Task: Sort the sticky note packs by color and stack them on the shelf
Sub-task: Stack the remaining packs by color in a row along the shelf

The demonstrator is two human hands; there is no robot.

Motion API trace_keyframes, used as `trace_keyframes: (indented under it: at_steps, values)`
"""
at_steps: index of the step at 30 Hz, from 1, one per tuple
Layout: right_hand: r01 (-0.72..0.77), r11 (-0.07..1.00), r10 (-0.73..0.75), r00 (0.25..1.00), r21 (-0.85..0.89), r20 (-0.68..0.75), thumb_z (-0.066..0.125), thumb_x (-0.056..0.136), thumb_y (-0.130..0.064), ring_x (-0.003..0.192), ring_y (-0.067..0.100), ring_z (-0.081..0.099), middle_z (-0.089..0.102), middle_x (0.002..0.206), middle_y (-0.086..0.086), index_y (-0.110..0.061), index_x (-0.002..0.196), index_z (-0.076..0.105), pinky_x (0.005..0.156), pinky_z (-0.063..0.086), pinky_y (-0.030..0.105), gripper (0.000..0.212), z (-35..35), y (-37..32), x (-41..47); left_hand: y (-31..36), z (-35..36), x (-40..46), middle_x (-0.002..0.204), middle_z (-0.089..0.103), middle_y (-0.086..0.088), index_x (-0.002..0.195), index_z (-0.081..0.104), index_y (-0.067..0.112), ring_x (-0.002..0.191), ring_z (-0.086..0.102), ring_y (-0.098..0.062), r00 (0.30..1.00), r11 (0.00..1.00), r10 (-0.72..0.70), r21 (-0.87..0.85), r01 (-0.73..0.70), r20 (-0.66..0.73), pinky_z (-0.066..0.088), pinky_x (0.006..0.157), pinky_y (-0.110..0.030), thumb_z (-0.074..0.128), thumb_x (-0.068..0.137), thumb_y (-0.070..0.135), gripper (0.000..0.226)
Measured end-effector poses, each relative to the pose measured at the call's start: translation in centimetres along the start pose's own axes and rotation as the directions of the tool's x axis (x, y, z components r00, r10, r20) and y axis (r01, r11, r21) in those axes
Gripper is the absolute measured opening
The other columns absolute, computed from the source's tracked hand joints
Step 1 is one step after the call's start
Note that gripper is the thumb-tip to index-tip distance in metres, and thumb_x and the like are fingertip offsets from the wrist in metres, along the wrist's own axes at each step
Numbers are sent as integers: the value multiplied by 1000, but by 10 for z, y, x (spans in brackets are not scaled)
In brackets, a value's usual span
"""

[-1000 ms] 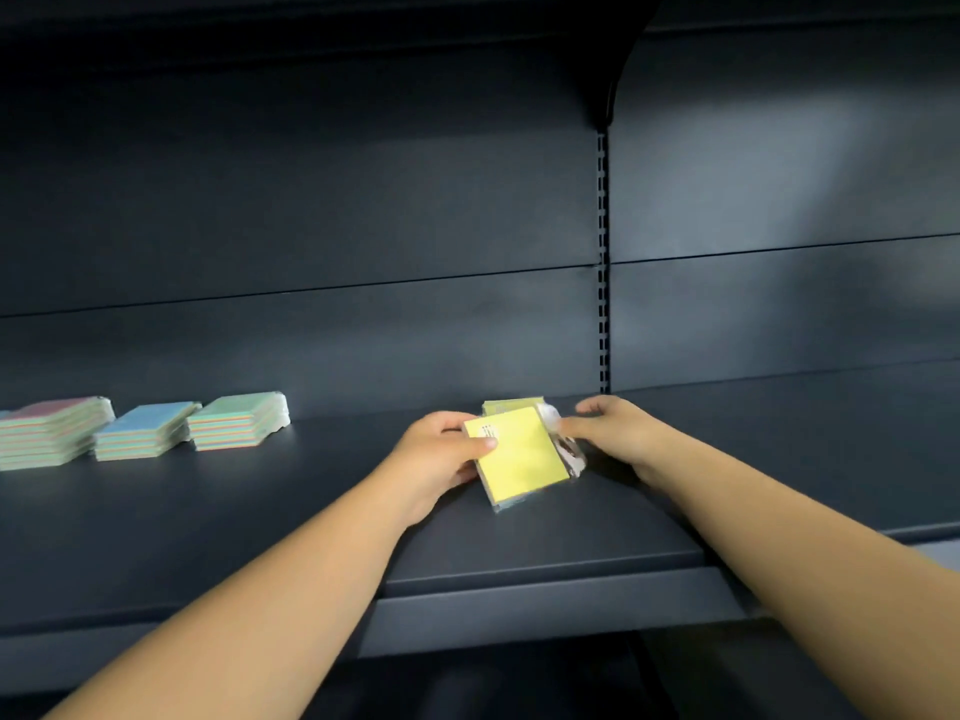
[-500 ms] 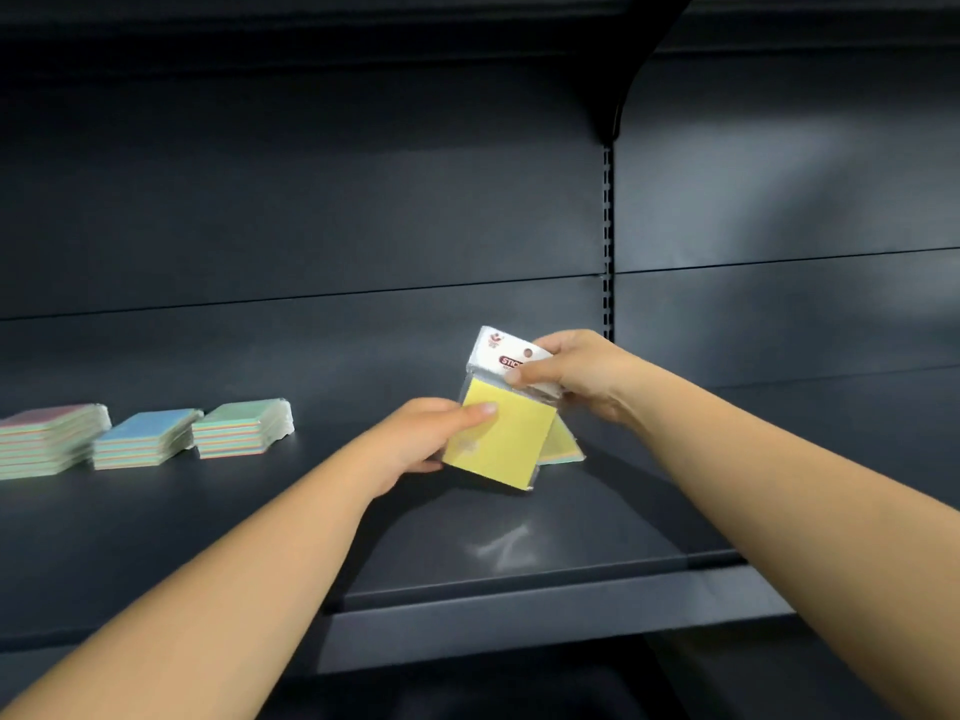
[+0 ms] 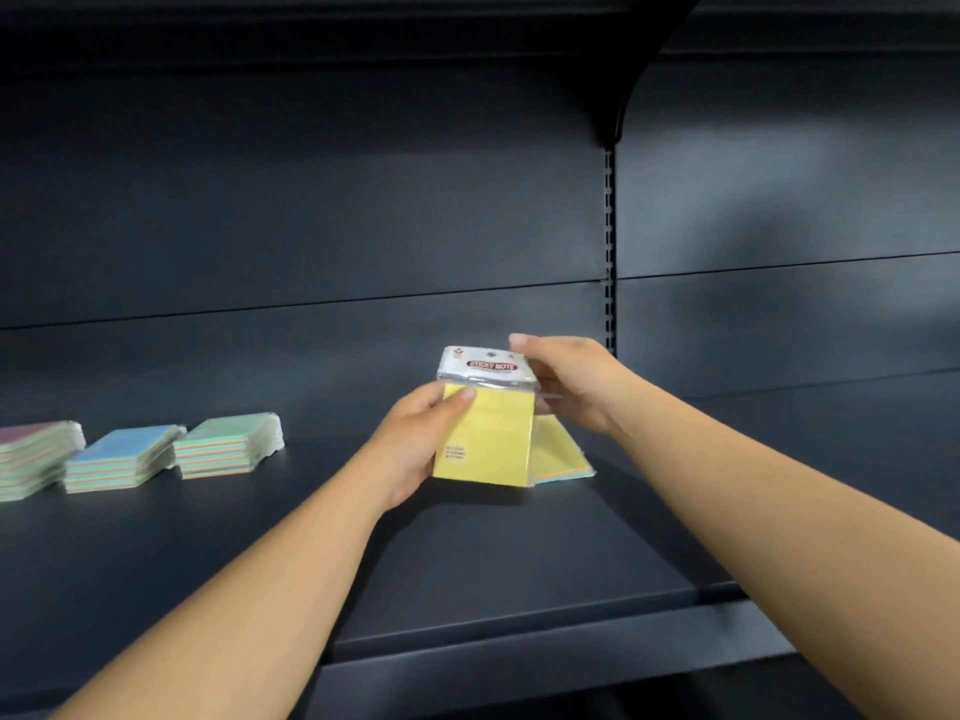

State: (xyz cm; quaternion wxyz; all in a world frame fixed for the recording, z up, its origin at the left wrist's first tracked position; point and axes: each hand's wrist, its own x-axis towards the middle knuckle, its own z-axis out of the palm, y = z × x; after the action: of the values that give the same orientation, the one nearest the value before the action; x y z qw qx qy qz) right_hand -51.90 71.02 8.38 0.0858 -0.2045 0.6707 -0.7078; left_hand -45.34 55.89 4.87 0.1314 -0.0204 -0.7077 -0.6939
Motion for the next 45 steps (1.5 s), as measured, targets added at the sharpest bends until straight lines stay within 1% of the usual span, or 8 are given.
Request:
trace_keyframes:
  at_steps: [4,7,15,18,23,26,39,45]
  values:
    - [-114,939,43,975,-325,-217,59,91,-27,67,15,55,65,79,5,-6,92,64,68,45,25,21,-21,22,11,-9,-15,7,99,68,0,101,61,23,87,65,-17,997,998,36,51,-33,-73,53,76,-36,50,95,18,14]
    - [-265,646,48,950,-716,-309,55,89,-43,91,26,59,66,99,14,0,101,66,79,43,30,47,-35,52,18,-11,-27,12,95,66,3,96,60,26,84,63,-16,988,999,42,23,-39,-146,52,69,-32,49,96,17,14]
    - [-410,299,228,908,-862,-353,42,80,-73,126,29,38,50,126,8,-13,119,54,100,32,39,72,-30,62,17,-20,-35,21,100,63,1,93,59,26,89,61,-17,979,1000,-21,5,22,-201,50,78,-34,48,96,19,12]
    - [-393,401,250,916,-828,-314,50,80,-68,87,26,45,45,76,3,-12,68,44,66,32,32,57,-30,61,15,-22,-37,21,102,63,-1,101,59,22,89,61,-19,976,999,-45,-8,44,-212,50,74,-33,49,96,19,12]
    - [-250,947,236,967,-201,-90,53,94,-30,84,20,61,65,98,7,-9,110,55,70,53,30,27,-28,52,5,-23,-38,21,100,64,-3,94,59,22,83,60,-18,968,997,-83,-24,80,-237,49,70,-31,49,96,20,10]
    - [-278,955,271,959,98,85,48,97,-26,73,27,69,67,94,11,-15,108,52,61,60,38,16,-24,46,0,-24,-36,20,99,62,-4,91,58,21,82,59,-19,963,993,-115,-49,106,-243,48,68,-31,50,95,20,10]
    - [-136,966,179,966,-220,185,62,88,-27,80,14,61,63,92,-1,-20,107,53,70,50,28,22,-6,54,0,-26,-20,14,99,69,-7,108,57,10,85,67,-21,989,988,-143,-59,140,-46,55,72,-33,68,82,9,28]
    - [-210,957,200,977,201,71,64,85,-9,56,10,64,64,69,-1,-17,110,52,55,53,25,30,-14,46,5,-30,-23,19,91,71,-4,98,59,13,80,68,-18,994,992,-94,-85,89,-50,55,71,-33,66,81,-1,24]
